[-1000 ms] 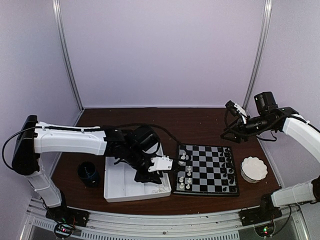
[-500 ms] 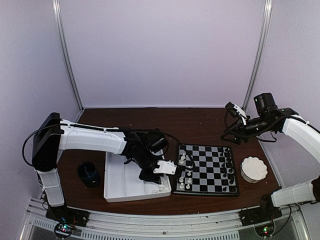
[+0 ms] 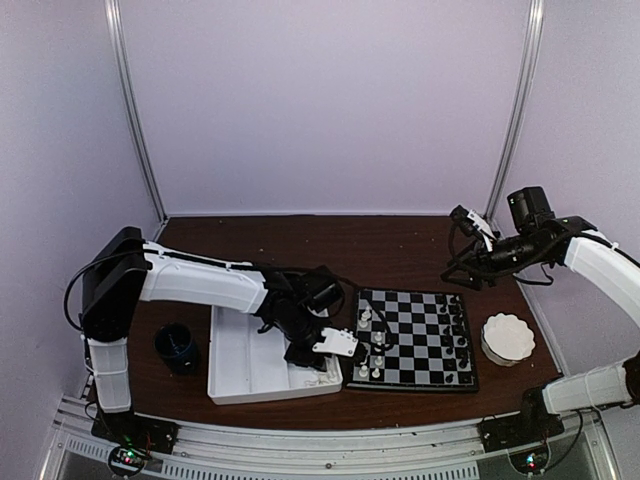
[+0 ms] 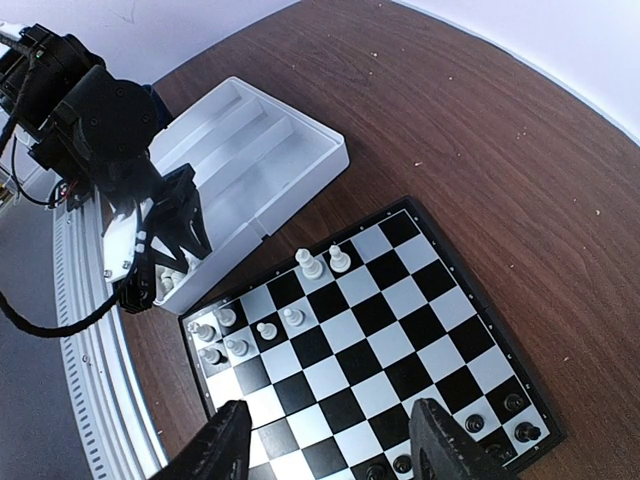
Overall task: Set up the chess pieces on the board
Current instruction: Pick up the king from the storage box.
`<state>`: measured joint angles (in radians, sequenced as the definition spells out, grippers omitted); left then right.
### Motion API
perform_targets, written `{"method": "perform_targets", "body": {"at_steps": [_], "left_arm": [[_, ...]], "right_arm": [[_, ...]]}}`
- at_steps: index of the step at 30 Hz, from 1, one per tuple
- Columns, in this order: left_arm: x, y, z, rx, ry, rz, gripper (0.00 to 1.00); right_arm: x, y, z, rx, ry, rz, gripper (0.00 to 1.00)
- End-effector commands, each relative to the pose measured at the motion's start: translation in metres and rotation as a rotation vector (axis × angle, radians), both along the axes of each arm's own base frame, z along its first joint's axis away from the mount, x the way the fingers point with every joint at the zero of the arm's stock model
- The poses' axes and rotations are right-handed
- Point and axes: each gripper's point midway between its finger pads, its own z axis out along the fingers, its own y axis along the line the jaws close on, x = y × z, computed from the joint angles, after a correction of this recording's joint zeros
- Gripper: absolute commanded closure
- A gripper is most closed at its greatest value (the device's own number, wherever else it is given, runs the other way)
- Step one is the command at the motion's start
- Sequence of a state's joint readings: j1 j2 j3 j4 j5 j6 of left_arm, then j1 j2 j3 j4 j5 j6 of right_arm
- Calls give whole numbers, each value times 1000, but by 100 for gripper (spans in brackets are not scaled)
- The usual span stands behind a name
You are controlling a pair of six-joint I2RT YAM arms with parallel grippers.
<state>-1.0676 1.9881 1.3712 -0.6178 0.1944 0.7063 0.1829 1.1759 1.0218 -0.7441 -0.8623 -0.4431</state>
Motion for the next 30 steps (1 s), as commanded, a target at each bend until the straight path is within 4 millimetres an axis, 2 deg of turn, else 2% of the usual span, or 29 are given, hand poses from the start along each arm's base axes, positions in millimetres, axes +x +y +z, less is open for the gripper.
{"method": "perform_targets", "body": {"at_steps": [1, 7, 15, 21, 27, 30], "left_arm": [[6, -14, 5, -60, -31, -21, 64], [-3, -17, -4, -61, 7, -43, 64], [-21, -3, -19, 1, 55, -52, 68], [-21, 5, -17, 34, 49, -30, 77], [-20, 25, -13, 94, 32, 23, 86], [-6, 34, -4, 105, -42, 97, 89]], "right_arm": [[-3, 0, 1, 12, 0, 13, 43], [-3, 0, -1, 11, 5, 17, 43], [-3, 1, -2, 14, 15, 25, 43], [-4, 2, -1, 15, 16, 30, 43], [-4, 1, -1, 15, 16, 28, 43], [-3, 3, -1, 22, 23, 30, 43]]}}
